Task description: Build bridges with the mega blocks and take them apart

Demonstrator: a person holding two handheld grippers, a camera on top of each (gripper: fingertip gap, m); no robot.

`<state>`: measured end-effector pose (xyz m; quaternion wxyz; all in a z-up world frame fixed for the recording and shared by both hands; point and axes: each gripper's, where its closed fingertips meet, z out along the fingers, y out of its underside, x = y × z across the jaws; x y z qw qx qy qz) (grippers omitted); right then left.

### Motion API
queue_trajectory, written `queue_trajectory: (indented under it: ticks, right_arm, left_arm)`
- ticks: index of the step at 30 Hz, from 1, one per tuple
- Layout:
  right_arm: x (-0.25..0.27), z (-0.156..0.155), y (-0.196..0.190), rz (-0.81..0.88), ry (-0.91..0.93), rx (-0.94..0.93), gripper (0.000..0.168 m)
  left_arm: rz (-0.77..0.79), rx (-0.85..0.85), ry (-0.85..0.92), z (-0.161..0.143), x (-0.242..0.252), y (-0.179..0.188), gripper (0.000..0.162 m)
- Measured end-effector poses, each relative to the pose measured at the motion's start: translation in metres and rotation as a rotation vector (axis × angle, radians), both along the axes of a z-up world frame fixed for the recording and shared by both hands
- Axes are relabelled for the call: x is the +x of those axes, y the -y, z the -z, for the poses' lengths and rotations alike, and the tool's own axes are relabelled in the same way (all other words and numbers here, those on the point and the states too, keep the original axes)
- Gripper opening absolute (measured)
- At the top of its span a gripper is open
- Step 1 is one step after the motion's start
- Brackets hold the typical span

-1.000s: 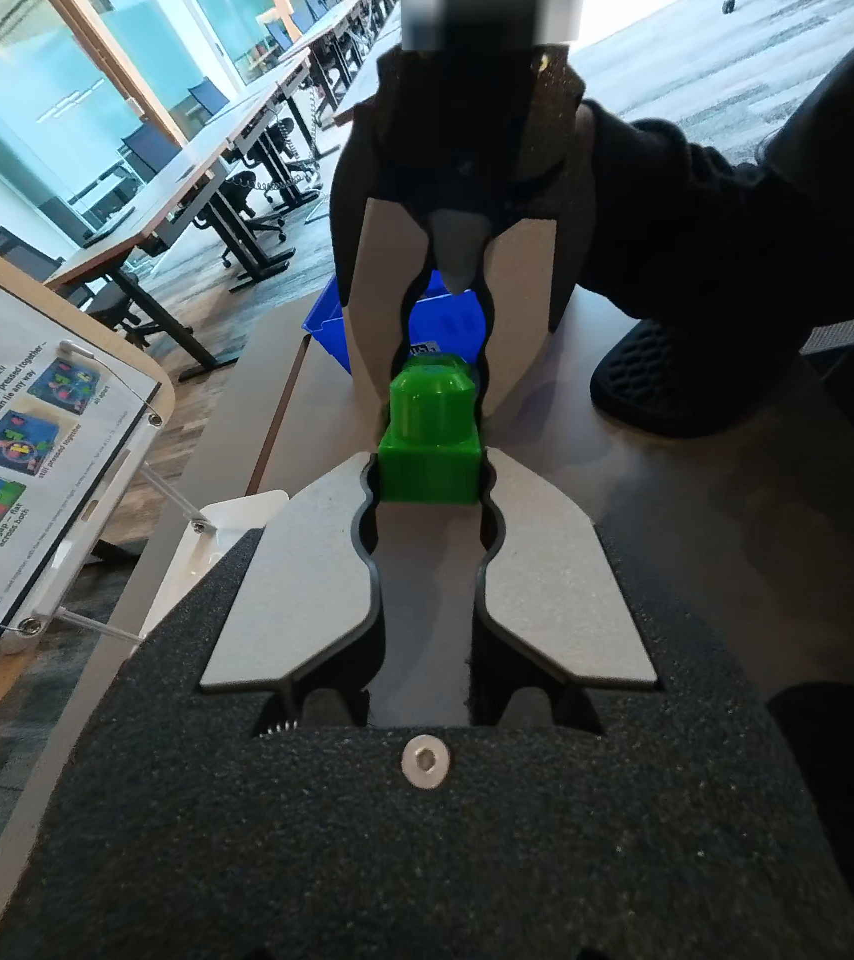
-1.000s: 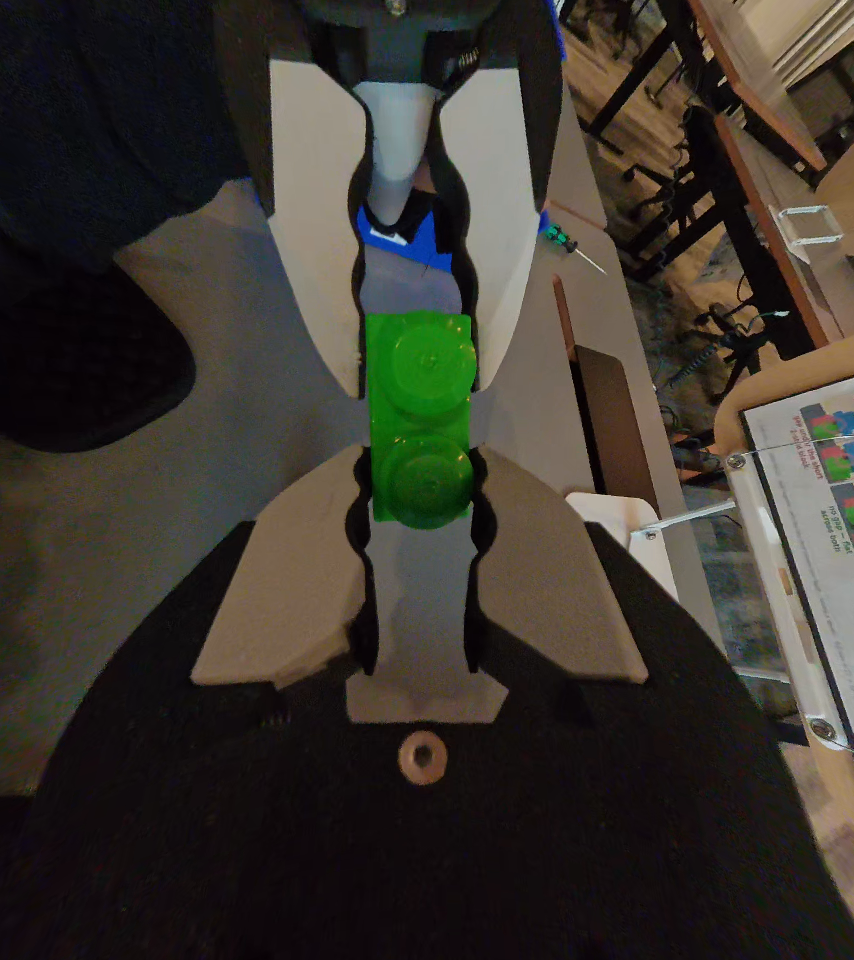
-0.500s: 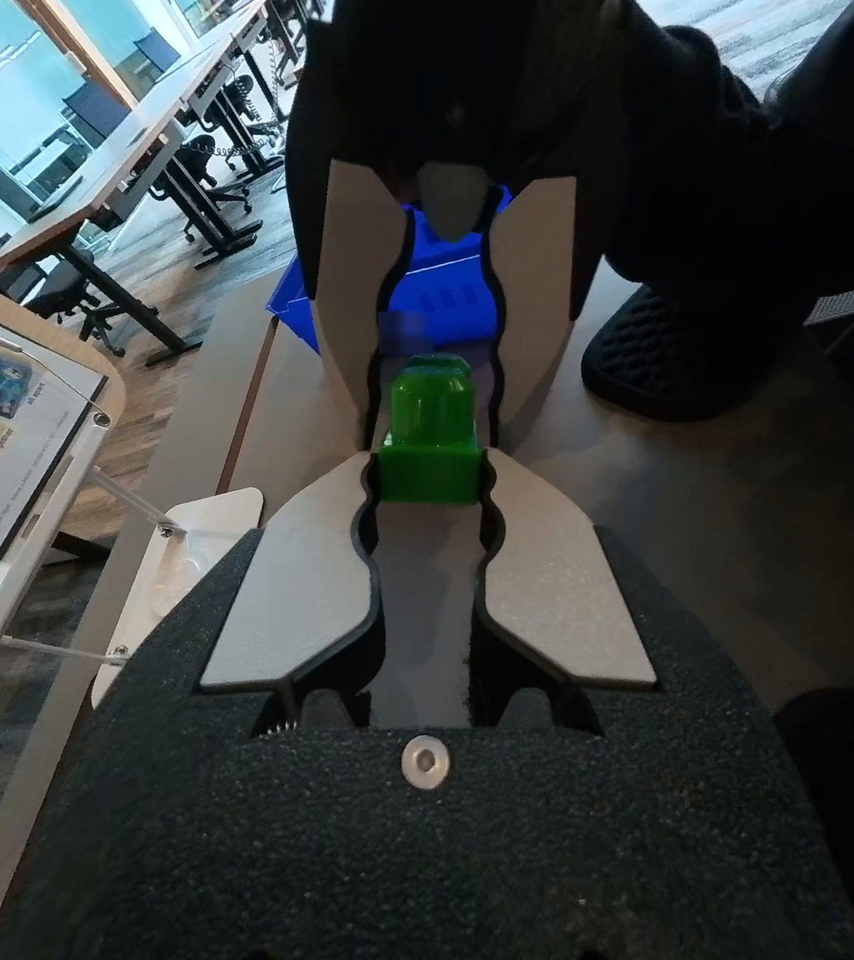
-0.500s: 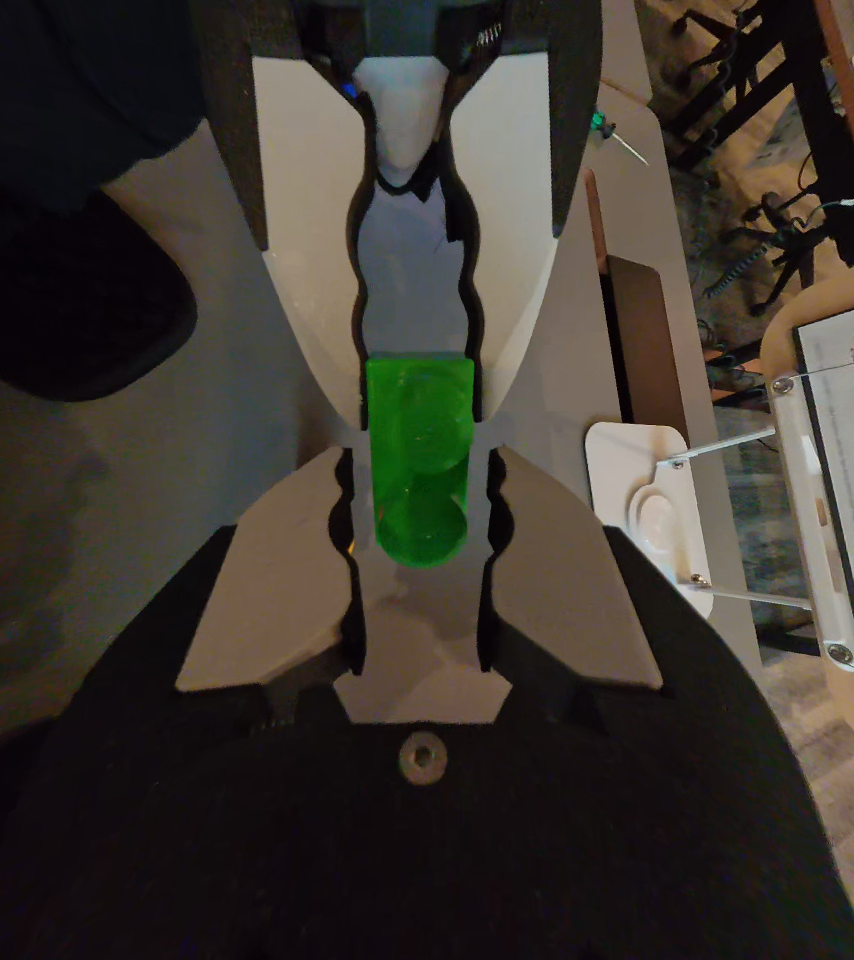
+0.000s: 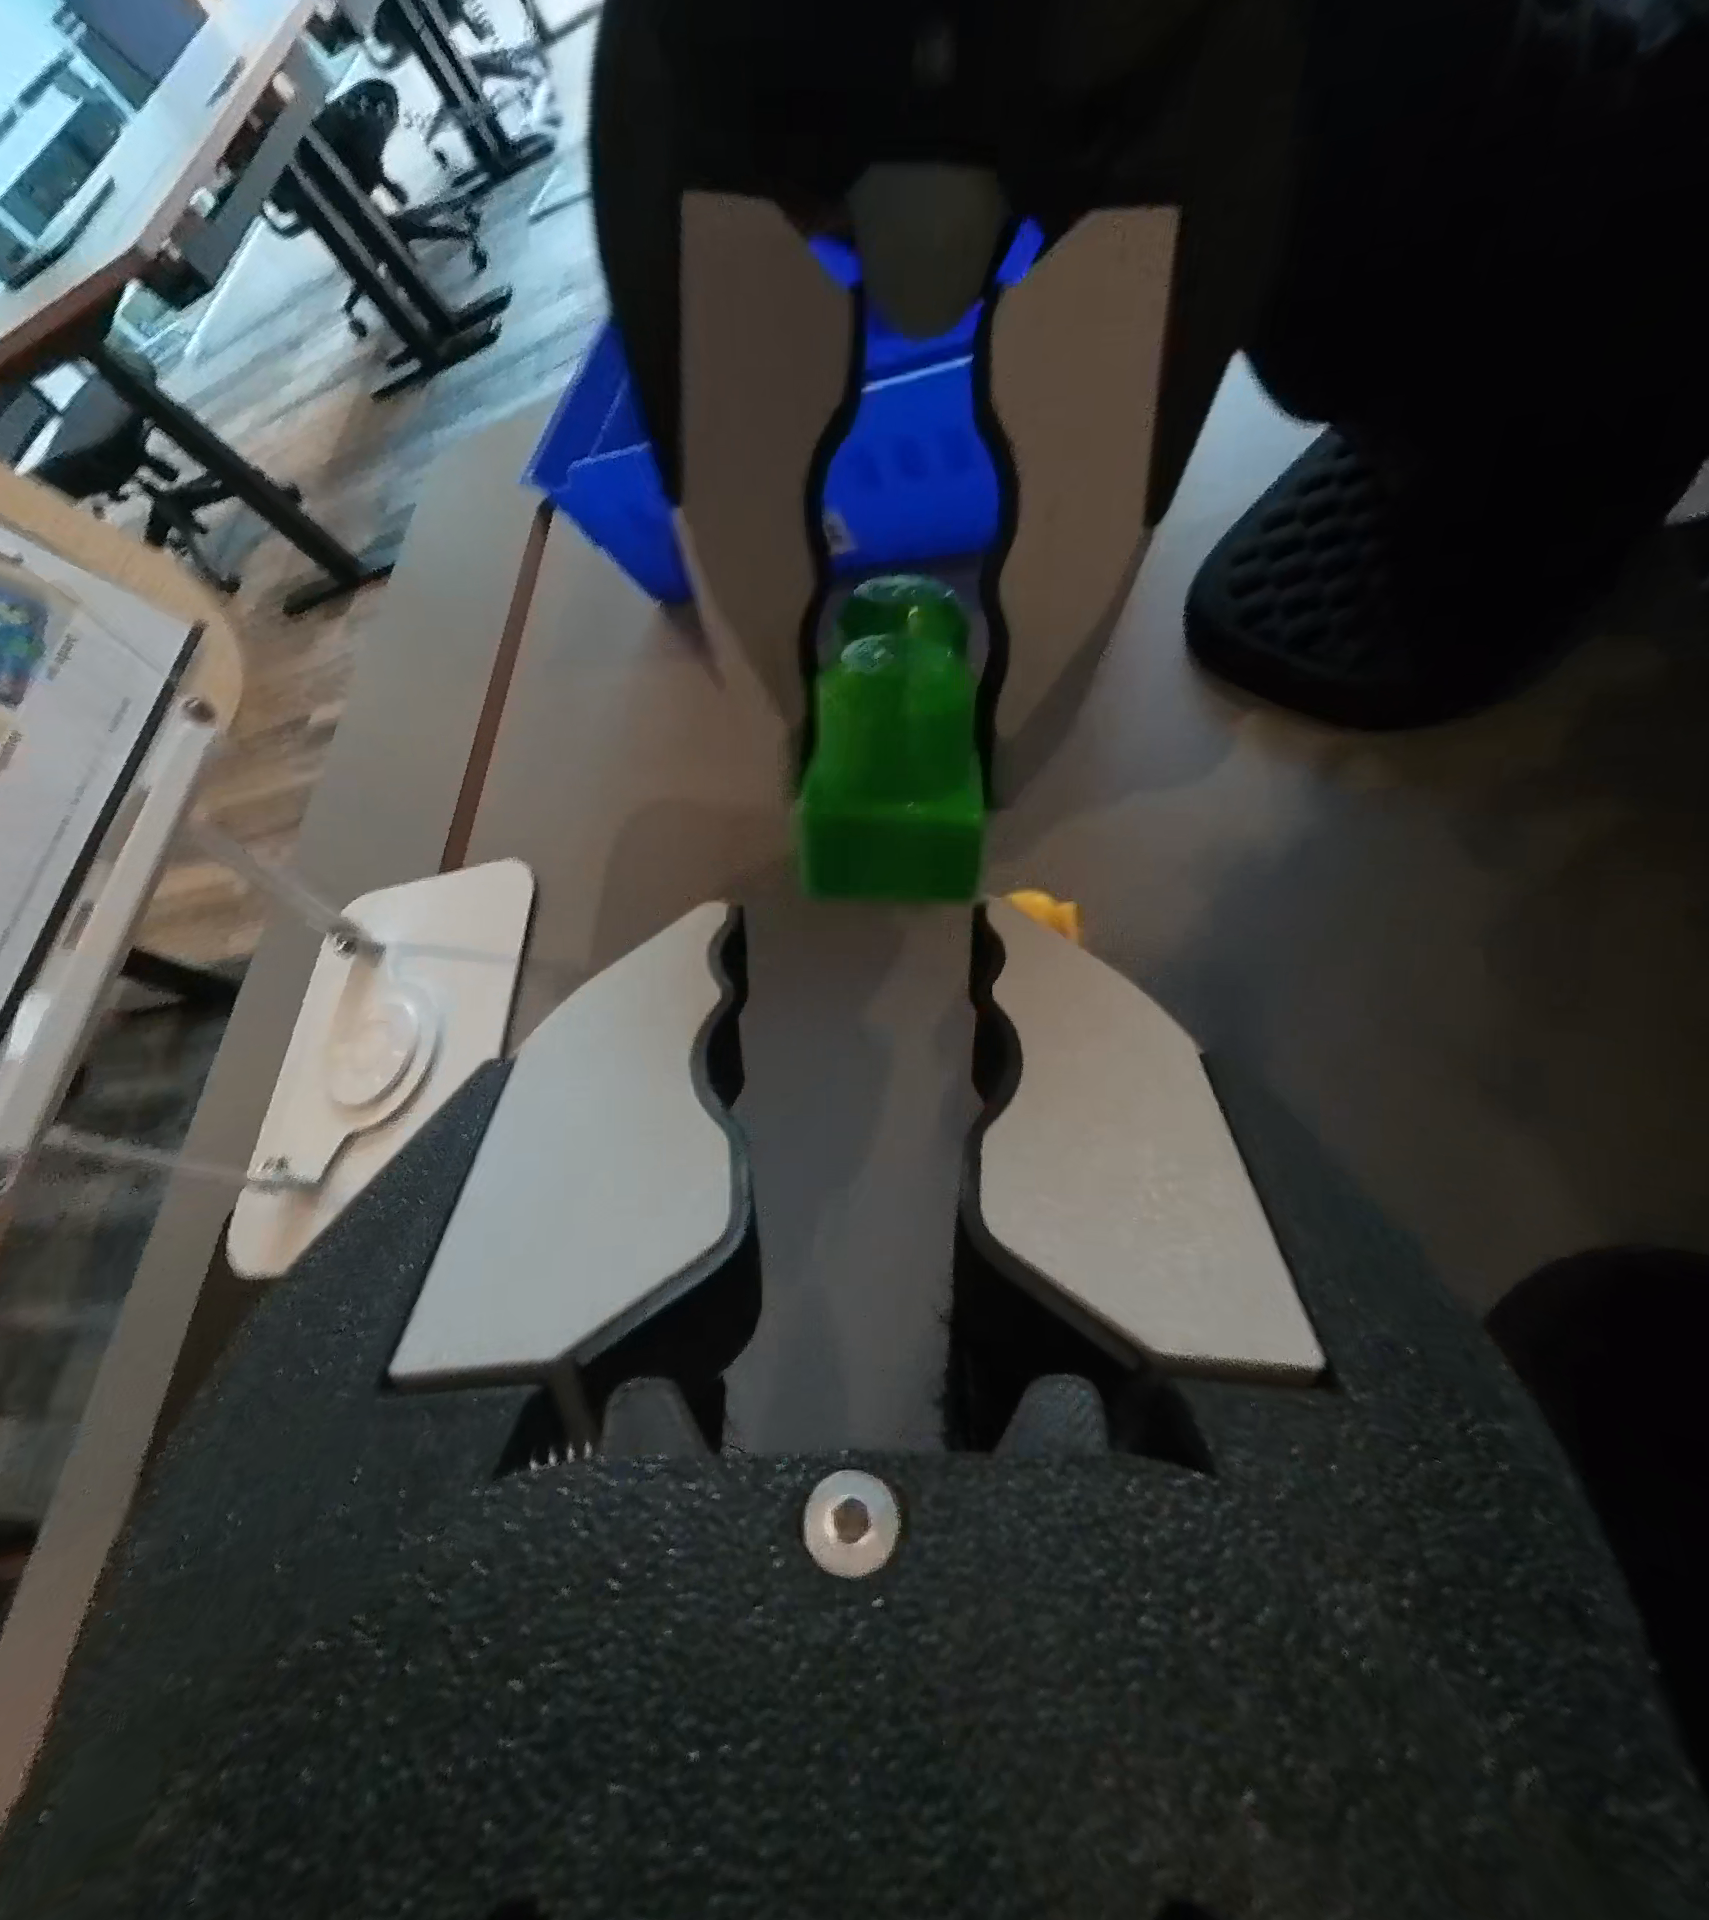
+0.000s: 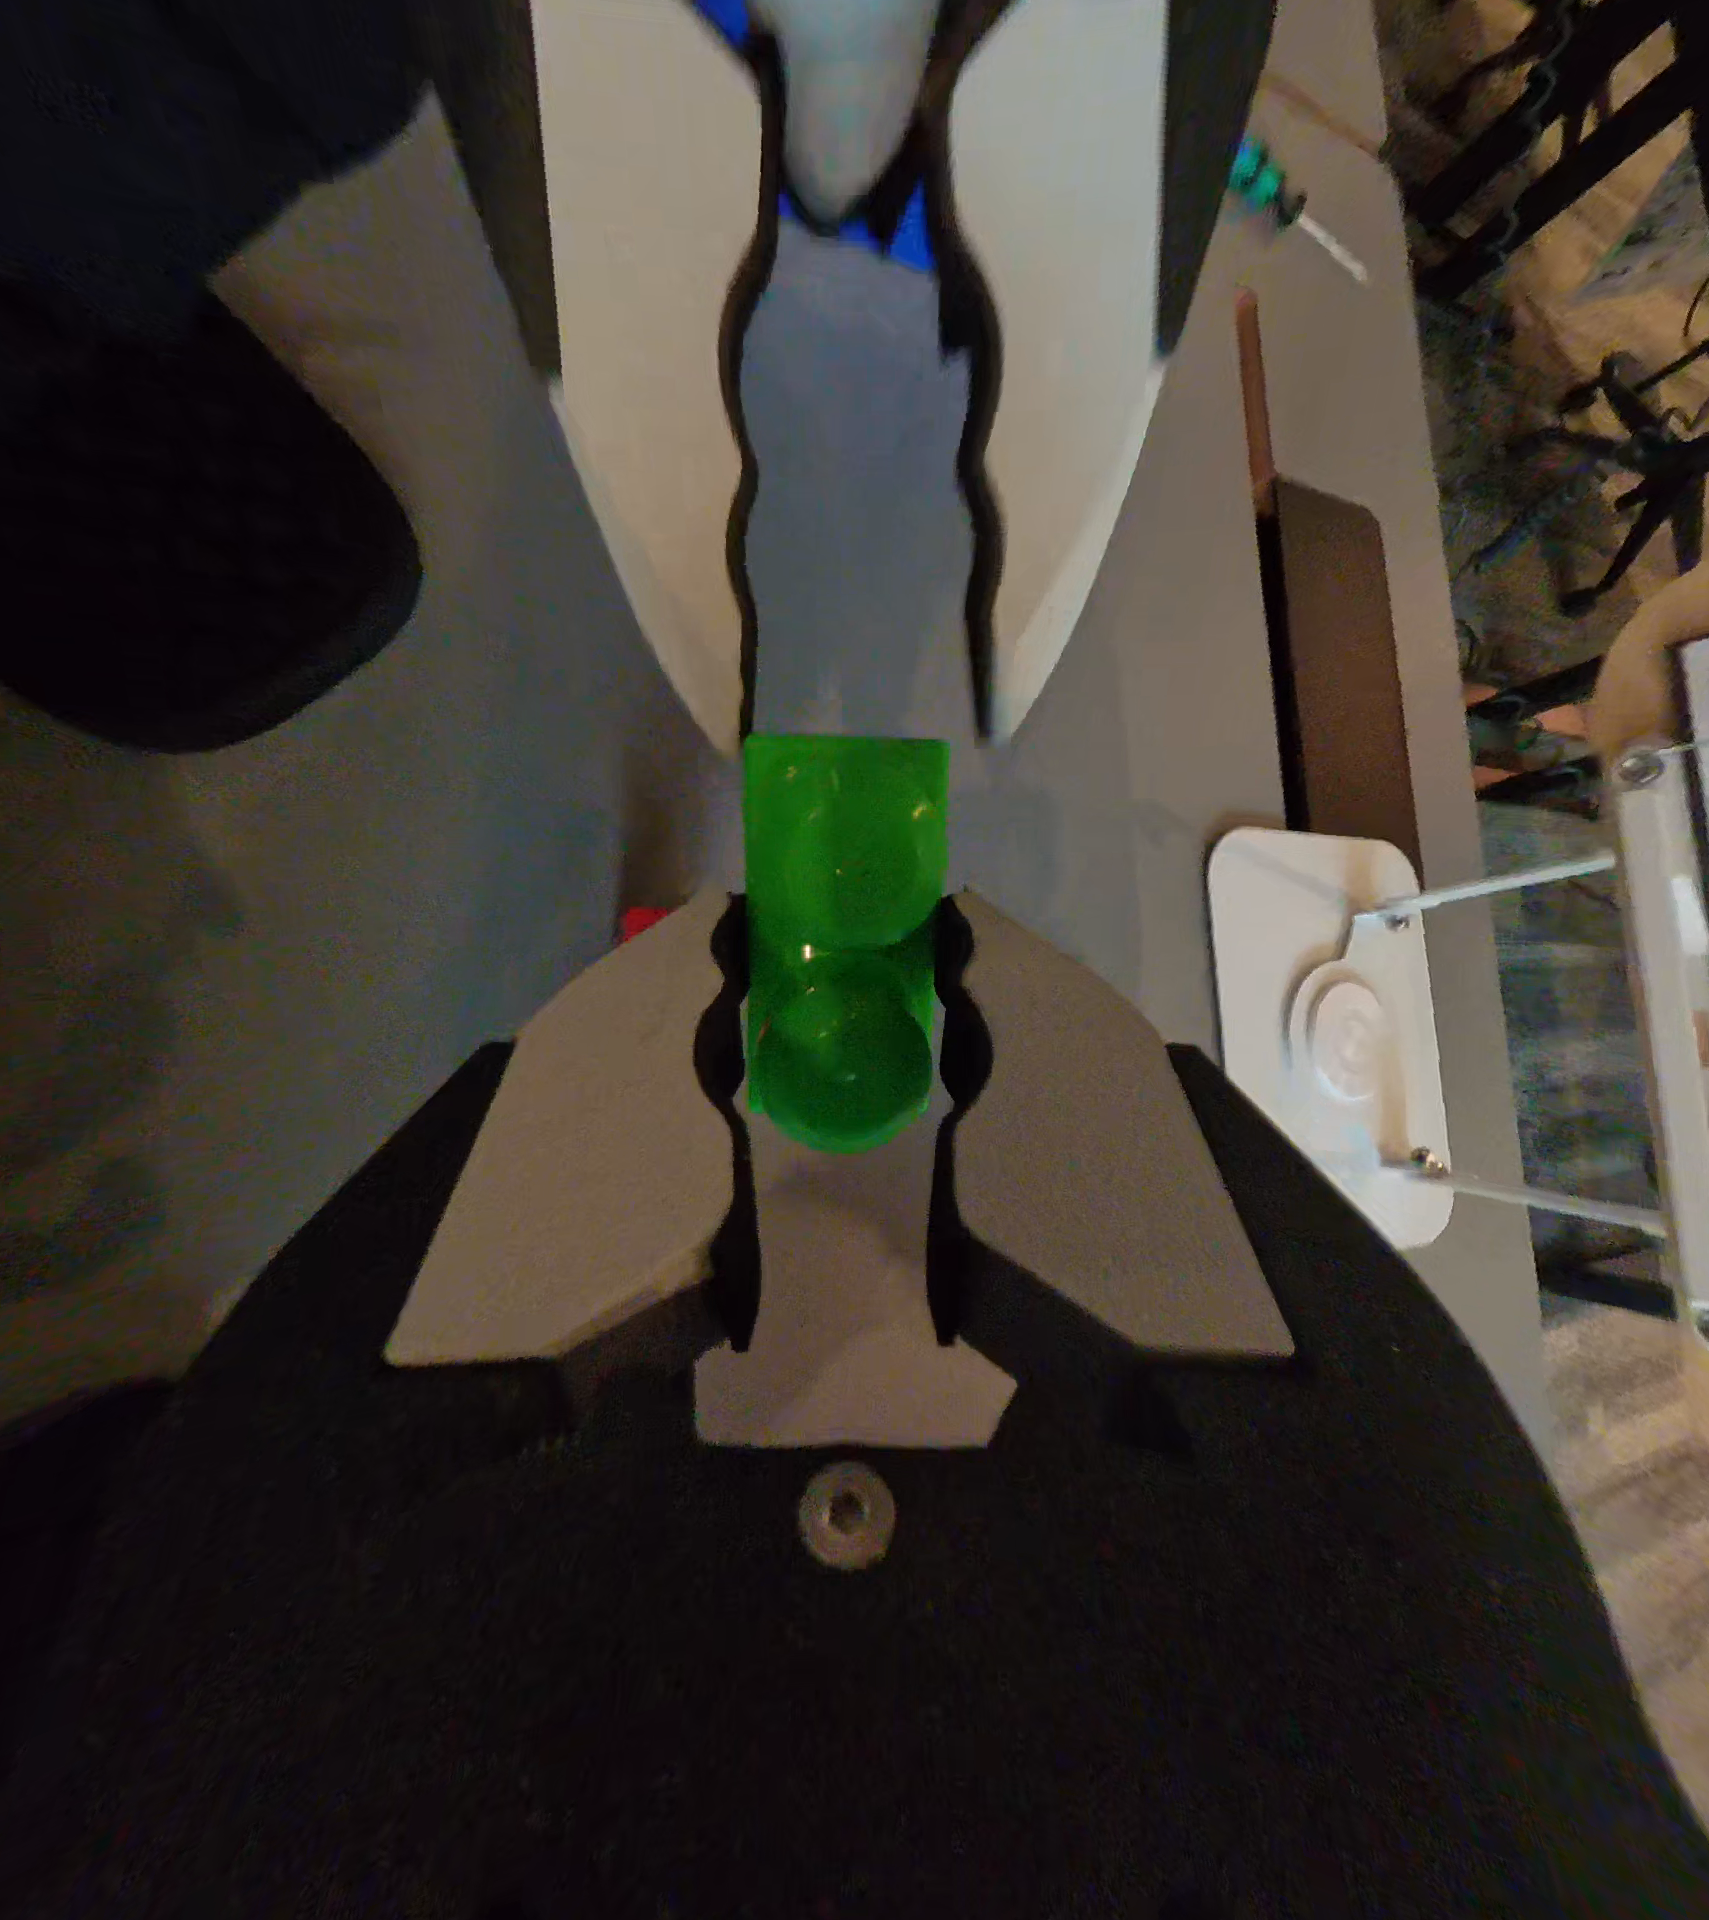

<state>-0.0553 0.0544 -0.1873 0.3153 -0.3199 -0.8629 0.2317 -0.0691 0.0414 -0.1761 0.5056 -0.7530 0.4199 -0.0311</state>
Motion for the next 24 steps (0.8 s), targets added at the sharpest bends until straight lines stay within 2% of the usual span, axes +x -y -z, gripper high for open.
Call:
queue_trajectory:
  ticks: [6,10,15,24]
  right_arm:
    - [0.007,0.049,-0.007,0.034,0.251,0.090,0.034]
    - [0.009,0.078,-0.005,0.040,0.387,0.094,0.034]
    - [0.006,0.095,-0.002,0.041,0.452,0.079,0.034]
    - [0.006,0.109,-0.001,0.036,0.504,0.082,0.034]
  left_arm:
    - [-0.093,0.037,0.076,-0.018,-0.032,0.017,0.042]
    - [-0.071,0.013,0.114,-0.020,-0.037,0.034,0.054]
    - [-0.061,0.040,0.132,-0.026,-0.043,0.046,0.055]
    - [-0.080,0.068,0.107,-0.029,-0.050,0.051,0.055]
